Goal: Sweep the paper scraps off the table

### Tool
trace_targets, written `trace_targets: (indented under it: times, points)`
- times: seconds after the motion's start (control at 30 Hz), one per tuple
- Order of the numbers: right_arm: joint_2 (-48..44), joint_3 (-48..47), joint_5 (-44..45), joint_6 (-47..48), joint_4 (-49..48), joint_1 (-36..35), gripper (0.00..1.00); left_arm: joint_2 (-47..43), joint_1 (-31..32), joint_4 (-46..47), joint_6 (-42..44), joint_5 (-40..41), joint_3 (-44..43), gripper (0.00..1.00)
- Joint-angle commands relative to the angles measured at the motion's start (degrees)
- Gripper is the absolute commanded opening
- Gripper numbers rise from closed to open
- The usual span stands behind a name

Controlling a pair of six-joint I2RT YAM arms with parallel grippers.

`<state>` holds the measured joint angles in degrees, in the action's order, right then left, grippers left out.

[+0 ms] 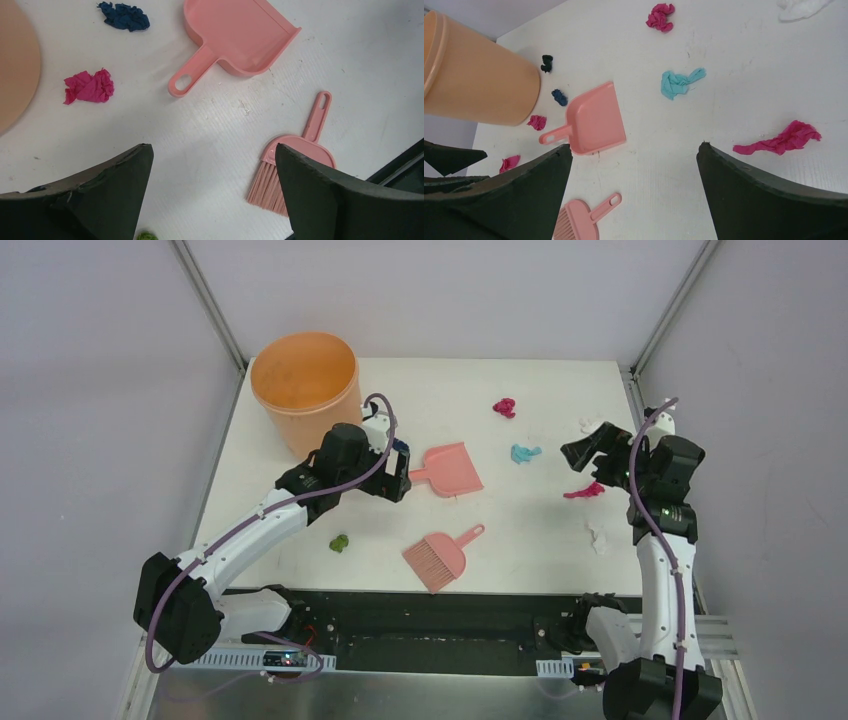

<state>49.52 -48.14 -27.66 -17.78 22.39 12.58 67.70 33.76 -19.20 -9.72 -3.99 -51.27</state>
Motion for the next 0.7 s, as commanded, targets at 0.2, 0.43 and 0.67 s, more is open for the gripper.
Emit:
trace_targets:
  times: [0.2,0.43,0.67]
  points:
    - [1.9,3.0,-4.0,5.1,-4.0,0.3,1.0,0.2,0.1,2.9,2.0,-7.9,-0.1,0.91]
    - [4.8,6.7,-23.7,25.0,-2.4,0.3,0.9,15.1,10.7,-4.0,6.8,-13.0,-6.1,0.7]
    - [4.0,6.7,-26.0,26.6,-1.3,0.1,0.88,22.3,20.2,-10.5,9.2,-5.8,-7.0,0.53]
